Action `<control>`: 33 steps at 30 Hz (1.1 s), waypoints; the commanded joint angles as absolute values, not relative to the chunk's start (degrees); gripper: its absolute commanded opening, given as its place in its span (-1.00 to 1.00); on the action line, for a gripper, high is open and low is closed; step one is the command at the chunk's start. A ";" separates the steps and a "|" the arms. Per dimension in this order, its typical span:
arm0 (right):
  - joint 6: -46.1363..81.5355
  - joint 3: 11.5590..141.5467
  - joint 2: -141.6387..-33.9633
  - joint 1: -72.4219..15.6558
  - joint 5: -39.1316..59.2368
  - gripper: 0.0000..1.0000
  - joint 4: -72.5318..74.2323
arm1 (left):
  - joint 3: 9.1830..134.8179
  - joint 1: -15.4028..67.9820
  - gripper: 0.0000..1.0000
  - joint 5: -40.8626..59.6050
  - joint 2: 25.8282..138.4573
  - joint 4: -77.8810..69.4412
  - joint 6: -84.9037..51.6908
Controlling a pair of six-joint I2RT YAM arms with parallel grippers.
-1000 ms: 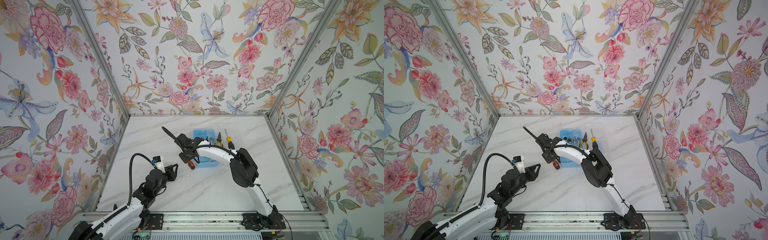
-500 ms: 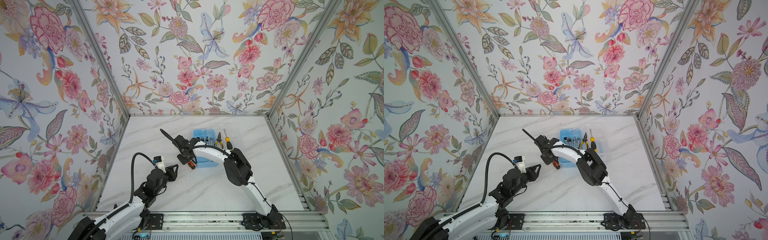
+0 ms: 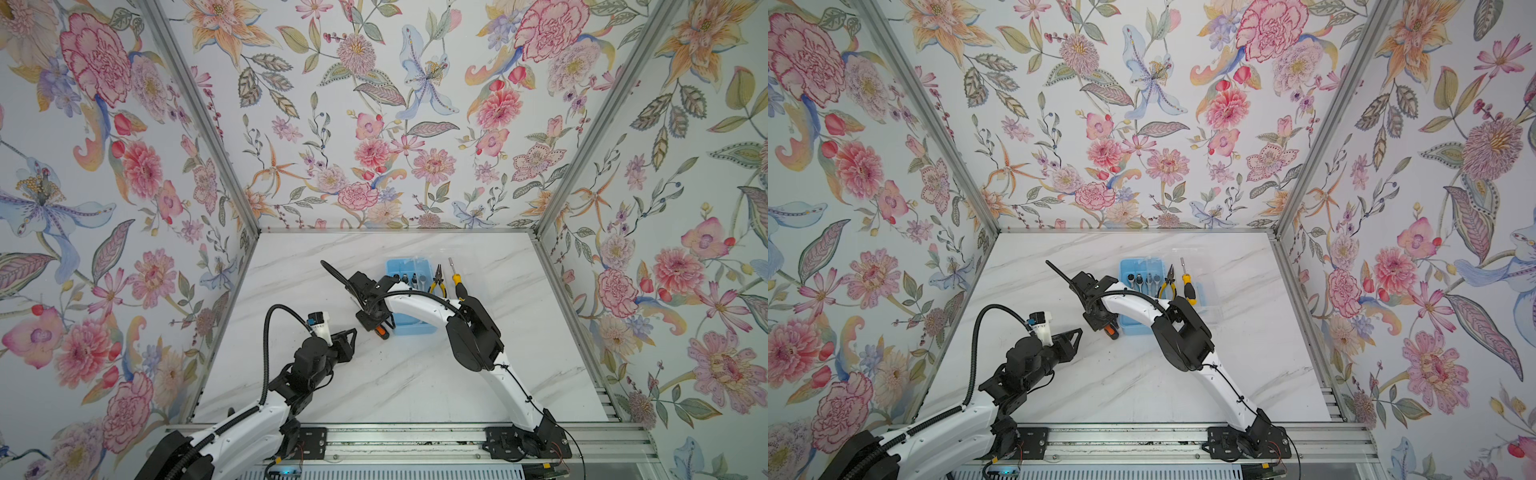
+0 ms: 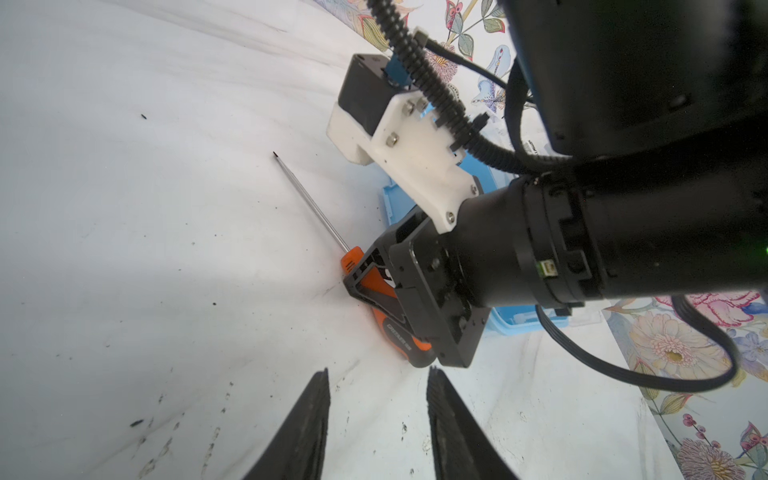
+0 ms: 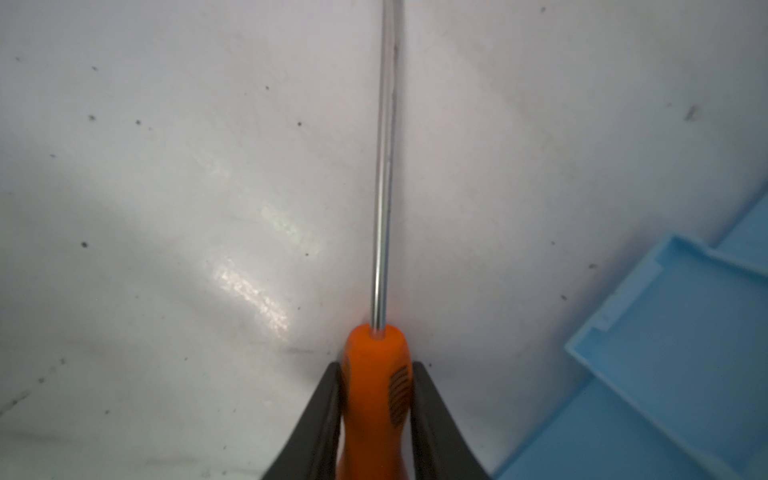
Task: Pack the tool kit
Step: 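Lift the orange-handled screwdriver off the table with the right gripper, then carry the orange screwdriver over the box and lower it beside the yellow screwdriver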
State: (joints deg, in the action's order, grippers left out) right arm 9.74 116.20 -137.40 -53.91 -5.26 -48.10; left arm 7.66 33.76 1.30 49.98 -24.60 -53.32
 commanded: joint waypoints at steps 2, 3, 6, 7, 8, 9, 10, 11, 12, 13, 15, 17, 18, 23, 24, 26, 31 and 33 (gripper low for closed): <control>9.93 117.25 -139.05 -53.54 -4.76 -0.63 -50.74 | 9.90 33.22 -0.18 1.67 48.82 -23.87 -51.34; 9.93 117.32 -138.92 -53.54 -4.77 -0.69 -50.72 | 10.02 33.16 -0.19 1.75 48.70 -23.52 -51.05; 9.98 117.82 -138.19 -53.51 -4.77 -0.99 -50.74 | 12.17 33.05 -0.22 1.76 48.60 -22.44 -49.88; 10.17 118.21 -137.80 -53.47 -5.06 -1.00 -50.76 | 12.70 33.05 -0.23 1.76 48.81 -22.09 -49.47; 10.33 118.61 -137.47 -53.57 -5.19 -1.00 -50.80 | 13.06 33.05 -0.24 1.75 49.15 -21.98 -49.20; 10.39 119.08 -137.16 -53.53 -4.98 -1.00 -50.80 | 13.31 33.09 -0.25 2.03 49.53 -22.18 -48.92; 10.61 119.67 -136.80 -53.54 -4.62 -1.00 -50.76 | 13.51 33.05 -0.25 2.47 50.01 -22.53 -48.80; 10.96 120.47 -136.23 -53.53 -4.07 -1.00 -50.78 | 13.70 33.05 -0.26 3.08 50.42 -23.05 -48.78; 11.14 121.06 -135.64 -53.54 -3.49 -1.00 -50.74 | 13.92 33.04 -0.26 3.58 50.62 -23.37 -48.78; 11.39 121.76 -134.91 -53.47 -3.13 -1.00 -50.81 | 14.26 33.05 -0.25 3.91 50.54 -23.34 -48.79; 11.68 122.54 -133.15 -53.53 -4.03 -1.00 -50.62 | 15.40 33.10 -0.22 4.64 50.19 -22.93 -48.13; 11.88 122.83 -130.91 -53.43 -5.90 -1.00 -50.55 | 17.75 33.13 -0.19 5.03 50.39 -21.68 -46.78; 12.12 122.58 -129.88 -53.16 -6.62 -1.00 -50.58 | 18.89 33.16 -0.18 5.34 50.59 -21.26 -46.07; 12.81 118.05 -121.25 -51.06 -9.91 -1.00 -49.25 | 26.56 33.28 -0.16 6.26 54.62 -19.54 -42.75; 12.96 116.60 -119.32 -50.39 -10.32 -1.00 -48.99 | 27.75 33.35 -0.16 6.66 55.79 -19.96 -42.40; 13.16 113.17 -114.63 -48.38 -12.00 -1.00 -48.43 | 30.51 33.33 -0.16 7.57 59.00 -21.20 -41.93; 13.57 102.61 -102.83 -40.97 -14.79 -1.00 -47.09 | 37.61 33.41 -0.20 10.10 69.50 -23.90 -40.70; 14.05 98.49 -99.22 -37.62 -14.94 -1.00 -46.93 | 40.19 33.53 -0.22 12.05 73.88 -26.00 -40.92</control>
State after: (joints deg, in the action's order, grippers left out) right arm 12.95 102.30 -102.83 -40.69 -12.21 -46.57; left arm 37.52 33.76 9.28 69.80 -25.34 -42.63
